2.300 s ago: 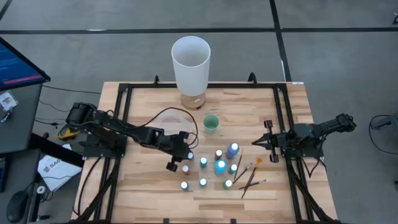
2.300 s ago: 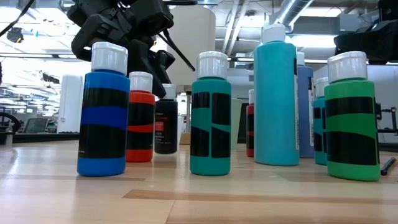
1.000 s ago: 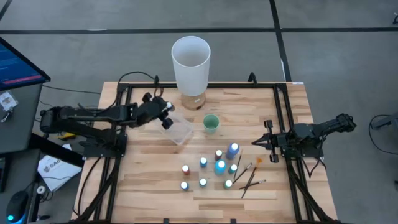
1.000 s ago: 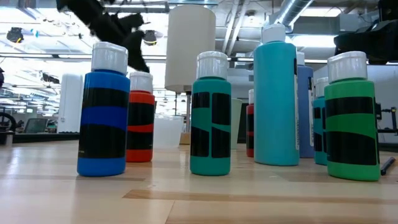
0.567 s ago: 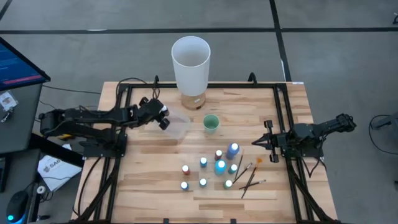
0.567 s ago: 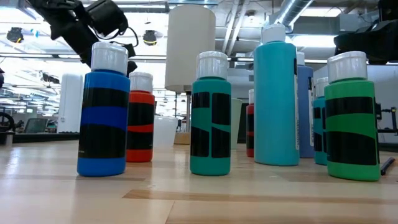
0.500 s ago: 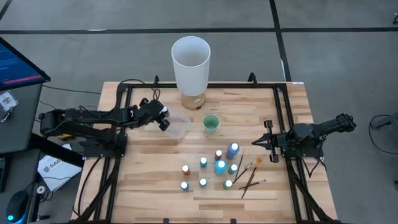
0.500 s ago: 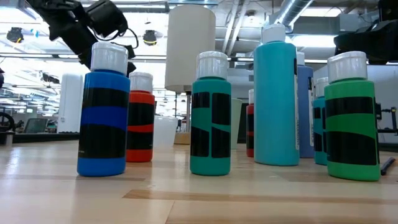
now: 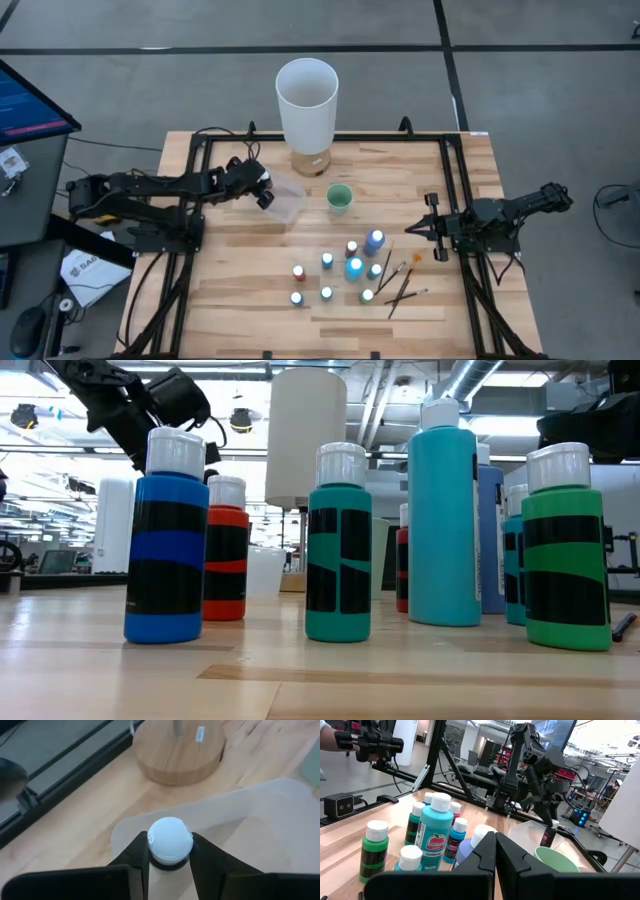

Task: Pick & Place Paint Supplies
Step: Put the black paint bottle into the transparent bin

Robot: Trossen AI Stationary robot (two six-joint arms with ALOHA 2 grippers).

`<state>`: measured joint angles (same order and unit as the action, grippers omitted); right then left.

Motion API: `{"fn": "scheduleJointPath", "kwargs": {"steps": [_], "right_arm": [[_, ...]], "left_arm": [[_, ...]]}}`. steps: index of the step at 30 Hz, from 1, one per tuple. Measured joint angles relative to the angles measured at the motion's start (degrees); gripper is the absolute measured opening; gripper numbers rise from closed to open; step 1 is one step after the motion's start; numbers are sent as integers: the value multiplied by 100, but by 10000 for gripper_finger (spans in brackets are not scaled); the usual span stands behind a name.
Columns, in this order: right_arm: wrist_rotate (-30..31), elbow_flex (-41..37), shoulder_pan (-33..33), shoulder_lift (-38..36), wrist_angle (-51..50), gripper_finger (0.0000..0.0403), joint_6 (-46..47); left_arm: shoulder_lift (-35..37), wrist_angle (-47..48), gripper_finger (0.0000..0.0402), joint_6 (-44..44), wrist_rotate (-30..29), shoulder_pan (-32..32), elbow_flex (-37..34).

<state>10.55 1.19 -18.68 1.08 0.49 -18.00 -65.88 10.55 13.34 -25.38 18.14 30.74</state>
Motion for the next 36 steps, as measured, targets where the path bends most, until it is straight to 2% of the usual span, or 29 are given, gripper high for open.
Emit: {"fn": "scheduleJointPath", "kwargs": {"steps": [12, 24, 36], "right_arm": [[-1, 0, 1, -1, 0, 0, 0], [0, 1, 2, 0, 0, 0, -1], [-1, 2, 1, 0, 0, 0, 0]], "left_arm": [[-316, -104, 100, 0, 85, 38, 11], [-318, -92, 156, -108, 111, 38, 7], [104, -135, 246, -306, 110, 38, 0]]}}
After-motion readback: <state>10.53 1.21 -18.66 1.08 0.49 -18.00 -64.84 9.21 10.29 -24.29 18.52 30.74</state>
